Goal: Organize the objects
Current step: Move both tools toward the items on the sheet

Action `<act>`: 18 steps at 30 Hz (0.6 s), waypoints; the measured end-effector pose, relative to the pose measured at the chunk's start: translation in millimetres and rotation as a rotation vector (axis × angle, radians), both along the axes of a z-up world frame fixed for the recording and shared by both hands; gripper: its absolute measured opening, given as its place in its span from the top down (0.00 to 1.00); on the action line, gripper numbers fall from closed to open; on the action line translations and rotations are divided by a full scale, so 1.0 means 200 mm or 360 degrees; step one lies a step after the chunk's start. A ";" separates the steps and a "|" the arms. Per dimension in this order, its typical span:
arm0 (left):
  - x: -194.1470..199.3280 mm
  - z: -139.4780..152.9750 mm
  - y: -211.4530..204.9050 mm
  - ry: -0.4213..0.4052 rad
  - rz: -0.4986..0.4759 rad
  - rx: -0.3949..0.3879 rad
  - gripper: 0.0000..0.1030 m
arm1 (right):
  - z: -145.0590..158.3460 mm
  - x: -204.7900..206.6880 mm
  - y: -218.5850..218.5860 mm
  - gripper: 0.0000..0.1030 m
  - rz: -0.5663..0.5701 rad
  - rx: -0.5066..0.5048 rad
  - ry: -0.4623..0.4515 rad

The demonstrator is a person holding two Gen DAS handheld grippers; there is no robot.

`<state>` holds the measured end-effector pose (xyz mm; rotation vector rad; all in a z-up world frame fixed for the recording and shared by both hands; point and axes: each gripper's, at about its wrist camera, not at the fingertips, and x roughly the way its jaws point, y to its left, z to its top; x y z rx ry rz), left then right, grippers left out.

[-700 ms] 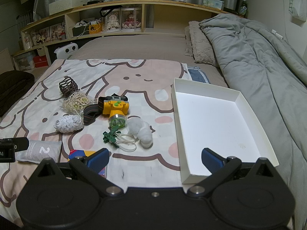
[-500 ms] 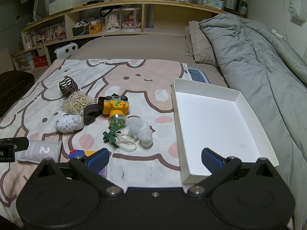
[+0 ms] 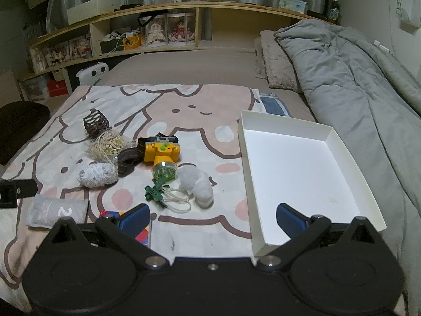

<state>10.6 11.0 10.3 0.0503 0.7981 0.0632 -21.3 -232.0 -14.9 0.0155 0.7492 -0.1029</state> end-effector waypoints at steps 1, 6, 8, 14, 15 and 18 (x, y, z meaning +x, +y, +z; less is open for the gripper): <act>0.01 0.01 0.00 -0.0011 0.0012 0.0007 0.00 | -0.01 0.01 0.00 0.00 0.0005 0.0010 -0.0004; 0.07 0.02 0.03 -0.0048 0.0050 0.0059 0.00 | 0.00 0.05 0.03 0.00 0.0024 0.0059 -0.0020; 0.09 0.03 0.03 -0.0067 0.0054 0.0082 0.00 | 0.00 0.06 0.07 0.00 0.0045 0.0035 -0.0032; 0.18 0.01 0.06 -0.0081 0.0018 0.0108 0.00 | -0.02 0.14 0.15 0.00 0.0149 0.0121 -0.0037; 0.20 0.01 0.07 -0.0079 0.0013 0.0101 0.00 | -0.03 0.16 0.16 0.00 0.0162 0.0142 -0.0021; 0.24 -0.02 0.12 -0.0076 0.0022 0.0059 0.00 | -0.06 0.21 0.21 0.00 0.0212 0.0154 -0.0007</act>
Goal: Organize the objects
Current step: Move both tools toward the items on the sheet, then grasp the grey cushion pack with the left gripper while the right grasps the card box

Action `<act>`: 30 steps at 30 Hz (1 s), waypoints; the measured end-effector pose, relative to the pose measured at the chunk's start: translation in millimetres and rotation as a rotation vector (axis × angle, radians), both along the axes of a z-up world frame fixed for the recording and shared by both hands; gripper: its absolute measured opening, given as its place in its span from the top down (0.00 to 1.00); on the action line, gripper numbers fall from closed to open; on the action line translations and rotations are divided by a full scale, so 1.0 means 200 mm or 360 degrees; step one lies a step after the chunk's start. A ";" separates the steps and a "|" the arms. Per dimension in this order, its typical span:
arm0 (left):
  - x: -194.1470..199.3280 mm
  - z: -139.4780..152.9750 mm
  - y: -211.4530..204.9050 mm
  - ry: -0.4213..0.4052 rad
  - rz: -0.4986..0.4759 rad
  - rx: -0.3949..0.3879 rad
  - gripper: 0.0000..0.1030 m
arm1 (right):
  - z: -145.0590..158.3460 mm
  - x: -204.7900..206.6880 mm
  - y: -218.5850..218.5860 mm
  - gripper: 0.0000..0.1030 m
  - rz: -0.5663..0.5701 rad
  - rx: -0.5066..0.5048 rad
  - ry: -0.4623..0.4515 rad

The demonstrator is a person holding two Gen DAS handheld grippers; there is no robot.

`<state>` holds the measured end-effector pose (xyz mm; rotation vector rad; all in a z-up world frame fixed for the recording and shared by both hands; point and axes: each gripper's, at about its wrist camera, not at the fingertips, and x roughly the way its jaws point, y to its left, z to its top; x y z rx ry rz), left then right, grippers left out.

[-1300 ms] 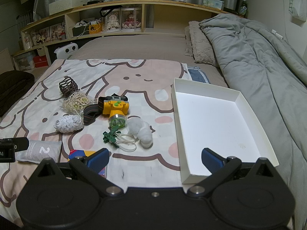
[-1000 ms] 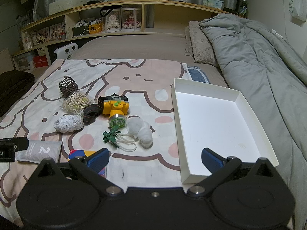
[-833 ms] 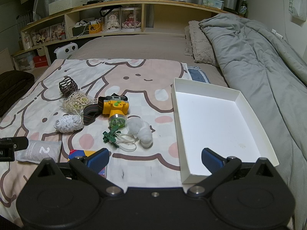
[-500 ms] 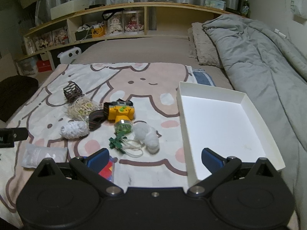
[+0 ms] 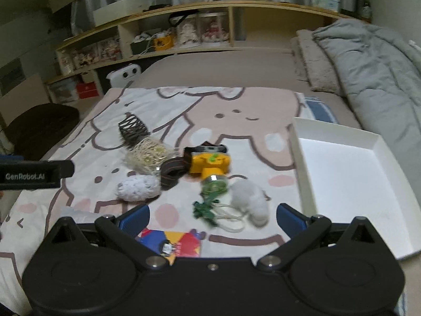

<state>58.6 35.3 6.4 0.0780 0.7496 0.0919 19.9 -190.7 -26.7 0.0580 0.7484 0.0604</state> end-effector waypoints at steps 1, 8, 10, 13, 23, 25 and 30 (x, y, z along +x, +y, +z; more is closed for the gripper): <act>0.01 -0.01 0.02 -0.0004 0.0003 -0.0023 0.00 | -0.01 0.01 0.01 0.00 0.0014 0.0000 0.0002; 0.06 -0.09 0.15 0.0062 0.0075 -0.0130 0.00 | -0.17 0.15 0.10 0.00 0.0052 0.0168 0.0207; 0.09 -0.11 0.17 0.0093 0.0033 -0.0138 0.00 | -0.24 0.18 0.13 0.00 0.0061 0.0171 0.0265; 0.14 -0.14 0.21 0.0101 -0.0070 -0.0120 0.00 | -0.34 0.19 0.21 0.00 0.0125 0.0082 0.0302; 0.34 -0.43 0.34 0.0440 -0.0238 -0.0470 0.00 | -0.56 0.21 0.27 0.00 0.0148 0.0026 0.0470; 0.37 -0.49 0.35 0.0511 -0.0254 -0.0503 0.00 | -0.58 0.21 0.27 0.00 0.0143 0.0056 0.0473; 0.40 -0.60 0.36 0.0690 -0.0300 -0.0613 0.00 | -0.60 0.22 0.26 0.00 0.0138 0.0060 0.0459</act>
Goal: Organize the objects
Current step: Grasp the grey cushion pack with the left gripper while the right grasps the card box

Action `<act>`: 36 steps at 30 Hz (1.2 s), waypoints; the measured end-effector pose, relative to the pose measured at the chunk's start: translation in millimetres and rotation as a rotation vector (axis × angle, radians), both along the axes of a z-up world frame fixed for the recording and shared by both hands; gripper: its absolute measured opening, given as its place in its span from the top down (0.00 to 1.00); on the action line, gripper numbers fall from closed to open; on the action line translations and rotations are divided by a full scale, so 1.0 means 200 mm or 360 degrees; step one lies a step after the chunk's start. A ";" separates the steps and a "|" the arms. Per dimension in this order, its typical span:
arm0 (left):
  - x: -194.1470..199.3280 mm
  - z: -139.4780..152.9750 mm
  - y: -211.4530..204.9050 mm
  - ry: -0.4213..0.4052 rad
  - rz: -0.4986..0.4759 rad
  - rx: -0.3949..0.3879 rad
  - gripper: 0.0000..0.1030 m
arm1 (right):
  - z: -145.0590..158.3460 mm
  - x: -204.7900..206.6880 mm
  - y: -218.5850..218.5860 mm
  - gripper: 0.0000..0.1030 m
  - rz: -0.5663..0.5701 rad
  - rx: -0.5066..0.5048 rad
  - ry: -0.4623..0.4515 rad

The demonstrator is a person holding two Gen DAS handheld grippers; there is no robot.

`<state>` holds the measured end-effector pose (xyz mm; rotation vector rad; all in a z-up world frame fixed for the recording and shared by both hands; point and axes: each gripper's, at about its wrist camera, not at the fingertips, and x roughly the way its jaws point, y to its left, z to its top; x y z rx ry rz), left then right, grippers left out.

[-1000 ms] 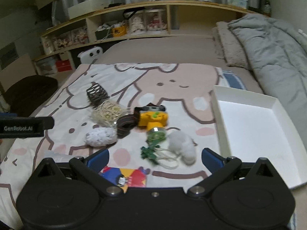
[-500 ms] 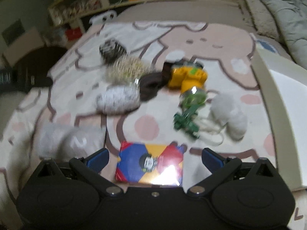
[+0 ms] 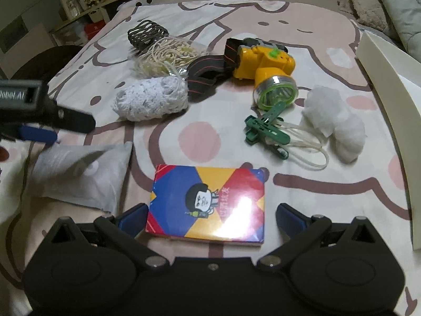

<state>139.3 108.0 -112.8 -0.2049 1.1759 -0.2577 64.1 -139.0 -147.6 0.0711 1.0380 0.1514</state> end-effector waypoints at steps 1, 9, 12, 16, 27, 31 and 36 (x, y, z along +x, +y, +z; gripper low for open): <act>0.00 -0.01 0.00 0.0031 -0.0019 -0.0014 0.00 | 0.00 0.00 -0.01 0.00 -0.0002 0.0011 0.0006; -0.10 -0.02 -0.07 0.0223 -0.0281 -0.0123 0.00 | 0.02 0.00 -0.09 0.00 -0.0102 -0.0040 0.0034; -0.15 0.00 -0.11 0.0204 -0.0399 -0.0123 0.00 | 0.02 0.01 -0.14 0.00 -0.0139 -0.0057 0.0057; -0.21 0.04 -0.20 0.0149 -0.0573 -0.0056 0.00 | 0.03 0.02 -0.19 0.00 -0.0118 -0.0110 0.0082; -0.21 0.00 -0.35 -0.0026 -0.0829 0.0290 0.07 | -0.02 0.11 -0.20 0.00 0.0076 -0.0122 0.0194; -0.18 -0.07 -0.38 0.0021 -0.0835 0.0334 0.07 | -0.02 0.15 -0.19 0.06 0.0136 -0.0116 0.0250; -0.21 -0.06 -0.38 0.0108 -0.0853 0.0269 0.08 | 0.01 0.15 -0.18 0.11 0.0187 -0.0117 0.0250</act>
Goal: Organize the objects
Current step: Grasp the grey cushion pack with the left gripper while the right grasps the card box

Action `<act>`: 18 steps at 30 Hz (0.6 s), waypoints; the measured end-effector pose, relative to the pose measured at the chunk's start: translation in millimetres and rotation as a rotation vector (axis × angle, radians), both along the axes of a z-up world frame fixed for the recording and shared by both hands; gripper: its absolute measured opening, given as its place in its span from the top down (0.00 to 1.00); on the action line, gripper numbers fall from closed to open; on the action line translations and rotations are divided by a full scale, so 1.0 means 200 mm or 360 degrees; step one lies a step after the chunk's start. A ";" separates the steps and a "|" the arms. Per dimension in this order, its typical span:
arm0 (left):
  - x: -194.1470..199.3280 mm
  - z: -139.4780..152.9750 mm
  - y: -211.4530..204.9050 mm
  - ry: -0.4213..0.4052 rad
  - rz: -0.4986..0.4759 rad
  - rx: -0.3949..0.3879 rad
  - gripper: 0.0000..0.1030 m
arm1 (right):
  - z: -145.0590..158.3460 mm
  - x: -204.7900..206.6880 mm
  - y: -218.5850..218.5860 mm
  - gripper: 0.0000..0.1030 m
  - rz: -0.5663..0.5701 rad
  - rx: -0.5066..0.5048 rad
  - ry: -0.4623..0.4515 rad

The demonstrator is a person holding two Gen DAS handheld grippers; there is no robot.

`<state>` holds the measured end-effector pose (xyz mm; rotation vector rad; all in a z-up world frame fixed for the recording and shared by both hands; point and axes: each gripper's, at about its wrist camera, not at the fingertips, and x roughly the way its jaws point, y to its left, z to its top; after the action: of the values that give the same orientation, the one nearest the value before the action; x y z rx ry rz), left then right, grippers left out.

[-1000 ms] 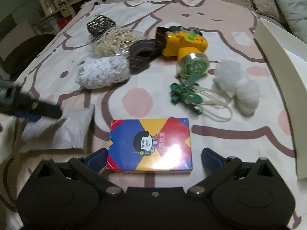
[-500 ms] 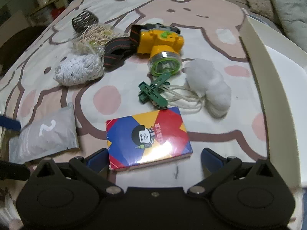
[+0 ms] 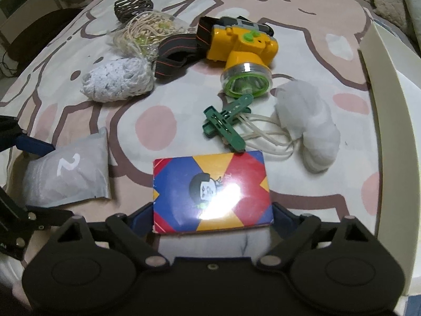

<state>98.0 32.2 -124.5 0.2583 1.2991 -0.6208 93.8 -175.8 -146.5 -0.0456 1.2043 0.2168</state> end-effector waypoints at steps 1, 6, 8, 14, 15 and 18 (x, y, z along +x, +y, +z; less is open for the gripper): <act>-0.01 0.01 0.00 0.0042 -0.0005 -0.0038 0.08 | 0.00 0.00 0.00 0.11 0.0008 -0.0001 0.0001; -0.07 0.05 -0.02 0.0114 -0.0060 -0.0122 0.08 | 0.01 0.00 -0.01 0.12 0.0018 0.0016 0.0031; -0.08 0.04 -0.05 0.0081 -0.0053 -0.0058 0.16 | 0.01 -0.01 0.00 0.12 0.0032 0.0014 0.0037; -0.08 0.02 -0.14 0.0007 -0.0129 0.0063 0.27 | 0.00 0.01 -0.01 0.11 0.0010 0.0029 0.0057; -0.09 0.01 -0.16 -0.0007 -0.0160 0.0084 0.27 | 0.00 0.01 0.00 0.11 0.0013 0.0028 0.0060; -0.11 0.00 -0.20 -0.0036 -0.0228 0.0149 0.28 | 0.00 0.01 0.00 0.11 0.0033 0.0015 0.0056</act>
<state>75.2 -8.6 -125.0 0.4371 1.2970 -0.6772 96.0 -175.2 -146.3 -0.0462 1.2379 0.2426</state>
